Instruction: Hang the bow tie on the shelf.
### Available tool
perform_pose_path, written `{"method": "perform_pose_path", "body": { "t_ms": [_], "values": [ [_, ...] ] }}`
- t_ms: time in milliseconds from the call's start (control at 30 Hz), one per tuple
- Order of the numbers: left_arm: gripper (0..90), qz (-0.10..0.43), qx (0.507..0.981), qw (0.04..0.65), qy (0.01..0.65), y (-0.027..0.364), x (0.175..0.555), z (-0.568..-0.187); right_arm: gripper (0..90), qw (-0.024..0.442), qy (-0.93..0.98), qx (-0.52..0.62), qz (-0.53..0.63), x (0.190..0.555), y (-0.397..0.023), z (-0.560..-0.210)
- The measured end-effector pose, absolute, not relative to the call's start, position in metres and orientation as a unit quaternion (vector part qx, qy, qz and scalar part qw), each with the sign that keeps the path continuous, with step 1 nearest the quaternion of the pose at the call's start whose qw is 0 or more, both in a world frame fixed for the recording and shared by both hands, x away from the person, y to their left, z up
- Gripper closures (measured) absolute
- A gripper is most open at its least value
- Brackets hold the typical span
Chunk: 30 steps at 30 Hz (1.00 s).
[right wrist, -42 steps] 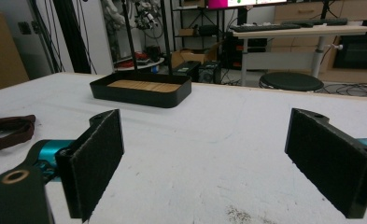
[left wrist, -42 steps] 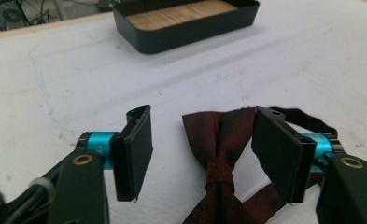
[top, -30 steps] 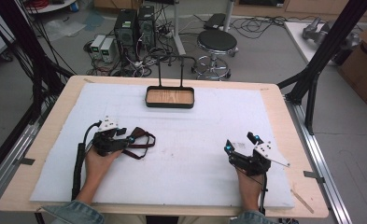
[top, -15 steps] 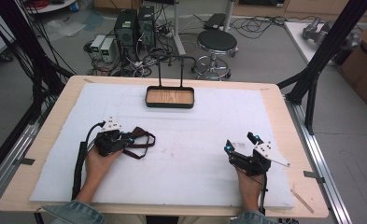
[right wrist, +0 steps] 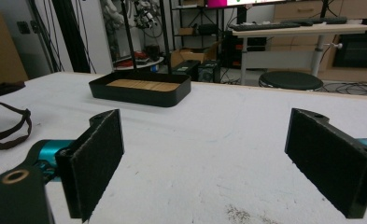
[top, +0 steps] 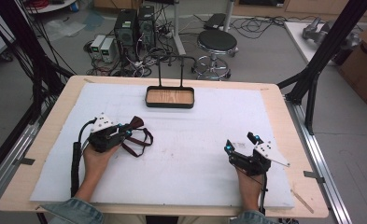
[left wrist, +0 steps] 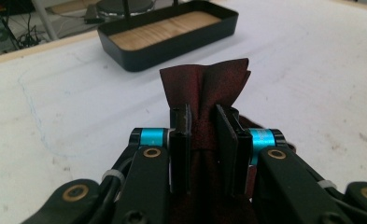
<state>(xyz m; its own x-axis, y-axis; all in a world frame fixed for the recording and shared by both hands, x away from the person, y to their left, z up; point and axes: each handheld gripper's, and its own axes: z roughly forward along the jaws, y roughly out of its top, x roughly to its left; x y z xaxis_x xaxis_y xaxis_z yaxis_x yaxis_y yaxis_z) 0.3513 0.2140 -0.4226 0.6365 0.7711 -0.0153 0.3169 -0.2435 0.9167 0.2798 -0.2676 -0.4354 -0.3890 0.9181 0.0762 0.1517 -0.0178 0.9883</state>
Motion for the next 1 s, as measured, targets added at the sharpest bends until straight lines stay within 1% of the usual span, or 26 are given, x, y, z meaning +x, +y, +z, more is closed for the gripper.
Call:
{"method": "perform_pose_path", "body": {
  "t_ms": [767,1000],
  "values": [
    [75.7,0.231,0.715,0.554,0.358,0.209,0.39,-0.383,10.8,0.337,0.611,0.438,0.567,0.28,-0.268,-0.436],
    [75.7,0.234,0.705,0.568,0.354,0.208,0.408,-0.367,10.8,0.338,0.612,0.439,0.565,0.28,-0.268,-0.436]
  ]
}}
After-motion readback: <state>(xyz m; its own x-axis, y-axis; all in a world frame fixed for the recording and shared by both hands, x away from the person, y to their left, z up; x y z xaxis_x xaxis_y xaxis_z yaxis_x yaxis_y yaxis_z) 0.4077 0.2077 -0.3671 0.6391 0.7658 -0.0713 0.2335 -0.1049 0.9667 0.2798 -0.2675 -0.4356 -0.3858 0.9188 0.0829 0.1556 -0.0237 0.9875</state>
